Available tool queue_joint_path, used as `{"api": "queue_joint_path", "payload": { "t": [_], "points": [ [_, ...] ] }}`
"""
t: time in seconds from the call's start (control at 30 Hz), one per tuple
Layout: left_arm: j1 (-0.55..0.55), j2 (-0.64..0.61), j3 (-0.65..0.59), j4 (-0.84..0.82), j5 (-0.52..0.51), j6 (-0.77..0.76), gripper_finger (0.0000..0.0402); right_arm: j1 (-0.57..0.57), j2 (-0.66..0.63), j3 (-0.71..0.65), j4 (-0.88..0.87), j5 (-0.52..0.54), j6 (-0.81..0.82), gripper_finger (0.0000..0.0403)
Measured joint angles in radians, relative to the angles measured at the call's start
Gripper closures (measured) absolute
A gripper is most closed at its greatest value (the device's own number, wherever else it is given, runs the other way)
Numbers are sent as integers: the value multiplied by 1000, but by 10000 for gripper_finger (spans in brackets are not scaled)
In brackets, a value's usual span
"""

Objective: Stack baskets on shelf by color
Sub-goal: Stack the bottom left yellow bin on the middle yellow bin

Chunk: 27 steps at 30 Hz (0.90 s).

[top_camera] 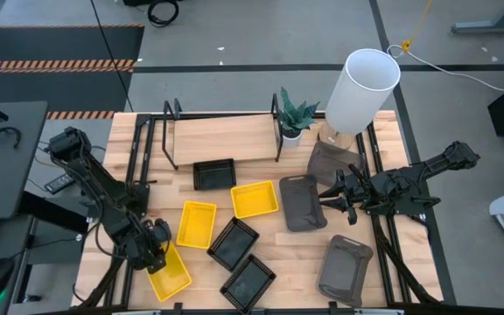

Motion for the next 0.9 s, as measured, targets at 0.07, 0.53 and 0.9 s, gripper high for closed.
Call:
{"api": "queue_joint_path", "payload": {
  "t": [0.07, 0.53, 0.9],
  "points": [
    [0, 0, 0, 0, 0, 1, 264, 0, 0, 0, 0, 0, 0, 284],
    [0, 0, 0, -7, 1, 13, 385, 0, 0, 0, 0, 0, 0, 284],
    [0, 0, 0, -16, 45, 15, 392, 0, 0, 0, 0, 0, 0, 284]
  ]
}}
